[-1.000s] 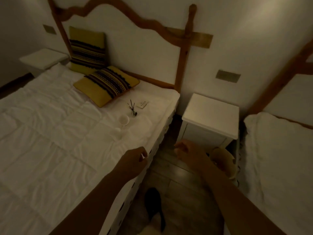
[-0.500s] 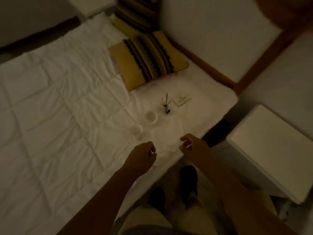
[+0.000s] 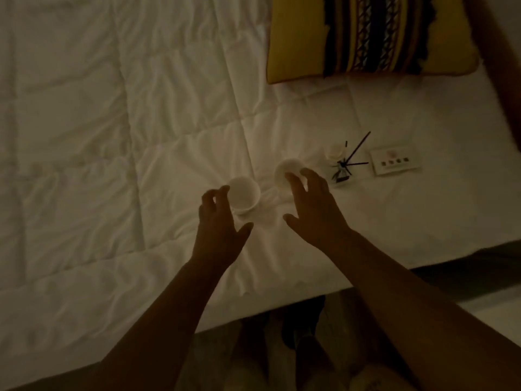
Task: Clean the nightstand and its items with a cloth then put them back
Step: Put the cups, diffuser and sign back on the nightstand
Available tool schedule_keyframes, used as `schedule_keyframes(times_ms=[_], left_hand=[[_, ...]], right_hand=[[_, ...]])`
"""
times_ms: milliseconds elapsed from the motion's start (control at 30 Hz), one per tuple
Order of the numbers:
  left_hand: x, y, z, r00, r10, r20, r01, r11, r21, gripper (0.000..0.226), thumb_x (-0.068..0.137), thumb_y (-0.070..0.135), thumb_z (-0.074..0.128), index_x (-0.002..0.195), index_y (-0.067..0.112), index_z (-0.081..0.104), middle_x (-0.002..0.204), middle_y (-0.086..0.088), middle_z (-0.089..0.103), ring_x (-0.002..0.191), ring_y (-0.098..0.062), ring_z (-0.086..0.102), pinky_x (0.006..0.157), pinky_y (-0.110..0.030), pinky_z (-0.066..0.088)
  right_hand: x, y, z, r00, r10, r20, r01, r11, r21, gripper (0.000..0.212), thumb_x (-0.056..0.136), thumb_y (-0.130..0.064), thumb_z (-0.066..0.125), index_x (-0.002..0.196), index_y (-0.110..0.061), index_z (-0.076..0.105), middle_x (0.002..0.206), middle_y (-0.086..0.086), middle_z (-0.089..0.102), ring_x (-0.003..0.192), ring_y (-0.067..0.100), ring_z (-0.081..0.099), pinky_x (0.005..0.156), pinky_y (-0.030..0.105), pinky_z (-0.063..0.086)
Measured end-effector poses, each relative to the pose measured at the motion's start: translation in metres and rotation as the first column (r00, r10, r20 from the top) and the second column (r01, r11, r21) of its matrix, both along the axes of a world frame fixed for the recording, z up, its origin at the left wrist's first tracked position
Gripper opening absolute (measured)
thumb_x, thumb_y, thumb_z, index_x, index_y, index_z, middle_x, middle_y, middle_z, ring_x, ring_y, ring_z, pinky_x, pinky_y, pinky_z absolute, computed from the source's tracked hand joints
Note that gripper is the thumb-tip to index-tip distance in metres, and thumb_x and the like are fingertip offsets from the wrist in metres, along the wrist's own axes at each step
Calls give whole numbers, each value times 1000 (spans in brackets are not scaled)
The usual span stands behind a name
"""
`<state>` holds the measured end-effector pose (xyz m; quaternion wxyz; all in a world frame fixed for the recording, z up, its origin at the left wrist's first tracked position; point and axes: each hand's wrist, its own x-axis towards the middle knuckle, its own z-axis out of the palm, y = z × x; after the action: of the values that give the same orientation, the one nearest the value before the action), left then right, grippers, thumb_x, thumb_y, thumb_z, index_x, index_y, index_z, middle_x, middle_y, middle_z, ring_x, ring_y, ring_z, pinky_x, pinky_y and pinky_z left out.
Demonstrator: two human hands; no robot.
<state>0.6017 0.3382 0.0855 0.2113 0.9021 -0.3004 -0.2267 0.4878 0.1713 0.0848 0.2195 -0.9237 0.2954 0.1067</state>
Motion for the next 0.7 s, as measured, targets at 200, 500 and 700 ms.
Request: schedule_keyframes(times_ms=[200,500,700], left_hand=[[16,-41,-55,1000,6,-9,-6,999,43,116,67,47,81,148,38,-2,155,-9,11,136,-37,30,97,-54,45],[35,-36,-72,999,41,-2,-41,996,75,99,71,37,80,147,20,18,135,-9,34,117,-32,51,94,-41,50],[21,-46,-40,988,-140,-60,143,988,49,100,68,35,82,146,16,22,134,-7,34,112,-27,53,86,-32,49]], right_hand=[[31,-18,-55,998,43,-50,-52,980,-191,93,82,-27,69,151,-26,6,160,14,0,145,43,3,112,55,30],[47,-30,-55,979,-189,74,196,976,-93,87,68,-23,77,139,-22,27,143,9,23,118,30,37,72,36,58],[-7,-19,-30,965,-261,36,258,963,78,86,67,-42,69,138,-31,21,142,5,18,123,31,33,77,38,51]])
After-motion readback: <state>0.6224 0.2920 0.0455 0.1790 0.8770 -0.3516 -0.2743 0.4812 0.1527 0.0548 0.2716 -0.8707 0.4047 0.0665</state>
